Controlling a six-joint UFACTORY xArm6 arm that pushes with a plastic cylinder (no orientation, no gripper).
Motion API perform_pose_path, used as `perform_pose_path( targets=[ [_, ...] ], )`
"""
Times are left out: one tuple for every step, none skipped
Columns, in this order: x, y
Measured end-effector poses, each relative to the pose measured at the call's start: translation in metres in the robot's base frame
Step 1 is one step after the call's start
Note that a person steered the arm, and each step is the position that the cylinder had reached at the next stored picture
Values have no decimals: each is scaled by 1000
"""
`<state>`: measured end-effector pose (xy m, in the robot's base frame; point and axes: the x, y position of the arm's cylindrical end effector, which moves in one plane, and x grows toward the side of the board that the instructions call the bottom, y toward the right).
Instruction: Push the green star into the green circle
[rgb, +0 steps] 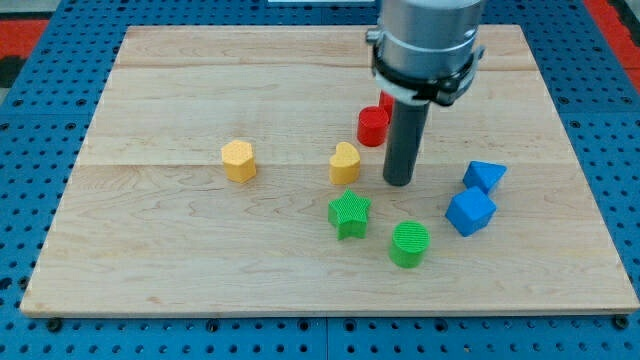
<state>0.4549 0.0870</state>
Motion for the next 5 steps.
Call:
perform_pose_path(
  targets=[
    [-11, -74],
    [4, -142],
    [23, -126],
    [45, -98],
    [62, -63]
  ],
)
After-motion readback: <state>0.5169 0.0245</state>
